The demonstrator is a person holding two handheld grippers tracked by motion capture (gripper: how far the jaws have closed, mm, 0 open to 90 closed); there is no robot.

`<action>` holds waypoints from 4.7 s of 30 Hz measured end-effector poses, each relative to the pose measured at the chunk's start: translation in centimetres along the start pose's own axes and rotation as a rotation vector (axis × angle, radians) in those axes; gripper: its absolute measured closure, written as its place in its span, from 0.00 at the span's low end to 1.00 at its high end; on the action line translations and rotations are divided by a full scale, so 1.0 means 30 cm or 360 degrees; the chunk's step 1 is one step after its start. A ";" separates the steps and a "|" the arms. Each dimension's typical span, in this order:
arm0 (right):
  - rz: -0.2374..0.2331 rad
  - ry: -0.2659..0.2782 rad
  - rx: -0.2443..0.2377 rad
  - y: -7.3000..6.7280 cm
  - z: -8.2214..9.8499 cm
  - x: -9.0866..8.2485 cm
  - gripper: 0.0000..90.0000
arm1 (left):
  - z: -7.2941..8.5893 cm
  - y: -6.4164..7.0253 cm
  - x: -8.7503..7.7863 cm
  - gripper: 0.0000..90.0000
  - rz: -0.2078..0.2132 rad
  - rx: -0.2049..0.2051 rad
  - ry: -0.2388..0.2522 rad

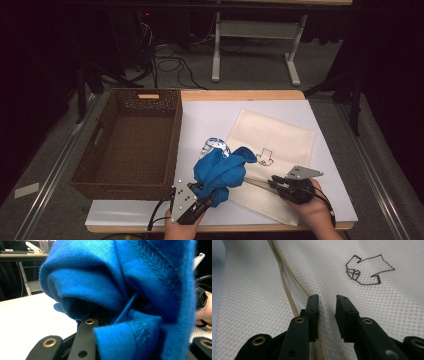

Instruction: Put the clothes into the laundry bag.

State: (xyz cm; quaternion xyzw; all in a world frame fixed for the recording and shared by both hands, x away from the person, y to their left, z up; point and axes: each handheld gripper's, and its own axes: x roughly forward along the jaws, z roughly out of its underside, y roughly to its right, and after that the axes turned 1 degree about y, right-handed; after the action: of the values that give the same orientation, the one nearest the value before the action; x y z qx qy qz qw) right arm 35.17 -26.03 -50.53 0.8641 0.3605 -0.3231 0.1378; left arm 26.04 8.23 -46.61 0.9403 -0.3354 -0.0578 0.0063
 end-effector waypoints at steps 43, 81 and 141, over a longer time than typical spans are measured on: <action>-0.0049 0.0070 0.0014 -0.011 -0.004 -0.023 0.97 | 0.007 0.026 0.016 0.81 0.0046 0.0053 -0.0041; -0.0014 0.0348 0.0083 0.004 -0.093 -0.102 0.99 | 0.048 0.109 0.058 0.81 0.0226 0.0152 -0.0214; -0.0101 0.0404 0.0083 -0.040 -0.090 -0.126 0.99 | 0.065 0.120 0.165 0.79 0.0300 -0.0019 -0.0368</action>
State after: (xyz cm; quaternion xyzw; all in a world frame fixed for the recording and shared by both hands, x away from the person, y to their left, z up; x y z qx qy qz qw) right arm 33.55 -25.95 -46.01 0.8895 0.3937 -0.2247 0.0582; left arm 27.36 2.36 -48.88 0.8916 -0.4204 -0.1668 -0.0215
